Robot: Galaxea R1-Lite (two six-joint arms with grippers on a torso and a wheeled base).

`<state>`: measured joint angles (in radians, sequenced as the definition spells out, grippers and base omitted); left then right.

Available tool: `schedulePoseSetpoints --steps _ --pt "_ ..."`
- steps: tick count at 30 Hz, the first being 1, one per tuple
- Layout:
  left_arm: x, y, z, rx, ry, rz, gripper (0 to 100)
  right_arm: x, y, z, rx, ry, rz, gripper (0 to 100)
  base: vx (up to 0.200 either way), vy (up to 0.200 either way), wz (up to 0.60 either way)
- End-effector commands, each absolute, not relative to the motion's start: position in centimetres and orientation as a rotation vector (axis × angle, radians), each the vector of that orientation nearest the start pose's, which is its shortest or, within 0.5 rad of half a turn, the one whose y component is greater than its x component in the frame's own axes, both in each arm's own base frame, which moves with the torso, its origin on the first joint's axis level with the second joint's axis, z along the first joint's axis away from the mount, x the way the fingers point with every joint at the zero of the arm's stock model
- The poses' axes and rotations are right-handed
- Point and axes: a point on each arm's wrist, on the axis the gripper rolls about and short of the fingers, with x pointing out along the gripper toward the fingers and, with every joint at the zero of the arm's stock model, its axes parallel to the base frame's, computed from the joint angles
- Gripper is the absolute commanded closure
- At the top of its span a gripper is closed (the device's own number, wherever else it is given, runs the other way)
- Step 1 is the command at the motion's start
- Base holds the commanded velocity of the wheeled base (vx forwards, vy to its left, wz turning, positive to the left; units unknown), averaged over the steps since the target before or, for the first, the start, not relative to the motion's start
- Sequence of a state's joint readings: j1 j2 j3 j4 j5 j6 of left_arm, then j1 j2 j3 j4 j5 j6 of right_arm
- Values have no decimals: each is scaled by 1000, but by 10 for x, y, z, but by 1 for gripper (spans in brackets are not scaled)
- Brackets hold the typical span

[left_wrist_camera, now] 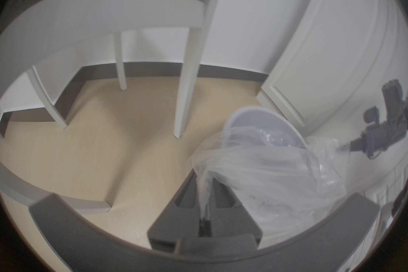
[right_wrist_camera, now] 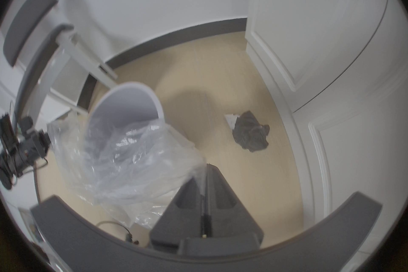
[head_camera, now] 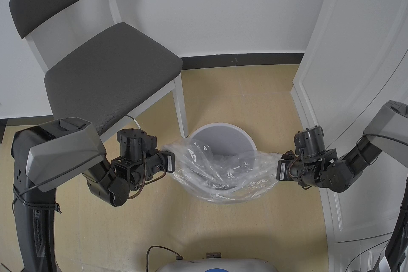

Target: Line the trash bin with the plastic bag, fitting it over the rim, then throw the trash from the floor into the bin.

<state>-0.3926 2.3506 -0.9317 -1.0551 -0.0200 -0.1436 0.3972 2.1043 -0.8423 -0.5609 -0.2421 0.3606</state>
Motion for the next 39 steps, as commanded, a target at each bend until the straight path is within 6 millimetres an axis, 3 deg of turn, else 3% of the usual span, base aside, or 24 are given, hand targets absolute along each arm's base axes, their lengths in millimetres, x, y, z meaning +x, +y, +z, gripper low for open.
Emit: schedulePoseSetpoints --steps 1,7,10,16,20,31,33,39 --pt "366 -154 -9 -28 456 -433 100 318 132 16 36 790 34 100 0 0 0" --pt "368 -161 -34 -9 404 -454 100 319 133 -15 1 839 68 100 0 0 0" --pt "370 -162 -33 -2 372 -455 100 318 132 -20 5 827 77 100 0 0 0" --pt "388 -167 -20 -23 242 -392 100 322 134 -10 44 735 91 100 0 0 0" --pt "401 -173 -22 -32 175 -327 100 327 136 -3 84 644 98 100 0 0 0" --pt "400 -179 -13 -99 157 -333 100 326 127 31 125 536 94 100 0 0 0" --pt "400 -180 -16 -97 162 -335 100 326 127 25 123 549 96 100 0 0 0" --pt "401 -184 -34 -89 182 -338 100 335 131 -15 105 602 87 100 0 0 0"
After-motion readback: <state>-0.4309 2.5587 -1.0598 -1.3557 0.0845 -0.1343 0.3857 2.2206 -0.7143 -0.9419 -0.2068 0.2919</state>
